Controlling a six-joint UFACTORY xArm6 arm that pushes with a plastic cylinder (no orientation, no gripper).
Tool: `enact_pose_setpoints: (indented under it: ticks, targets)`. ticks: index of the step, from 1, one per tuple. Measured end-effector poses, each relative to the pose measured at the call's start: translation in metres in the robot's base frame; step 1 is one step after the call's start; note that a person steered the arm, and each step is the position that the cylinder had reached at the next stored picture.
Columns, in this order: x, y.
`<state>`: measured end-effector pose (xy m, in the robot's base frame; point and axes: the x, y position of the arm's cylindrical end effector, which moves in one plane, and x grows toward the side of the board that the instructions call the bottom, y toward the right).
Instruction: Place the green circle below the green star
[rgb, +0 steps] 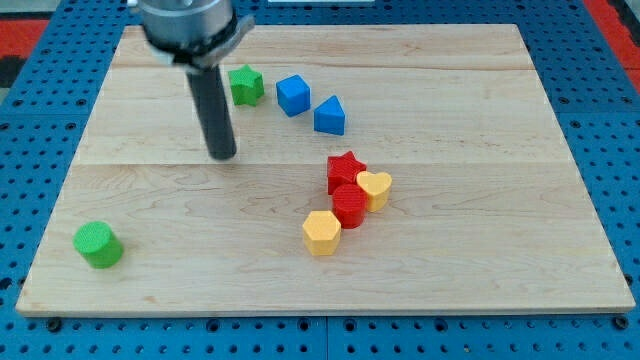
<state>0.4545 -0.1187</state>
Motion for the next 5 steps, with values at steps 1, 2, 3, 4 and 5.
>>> enact_pose_setpoints:
  ticks: [1,2,3,4,5]
  targets:
    - [0.078,-0.019]
    - [0.149,-0.021]
    - [0.143,-0.086]
    - [0.114,-0.119]
    - [0.068,-0.145]
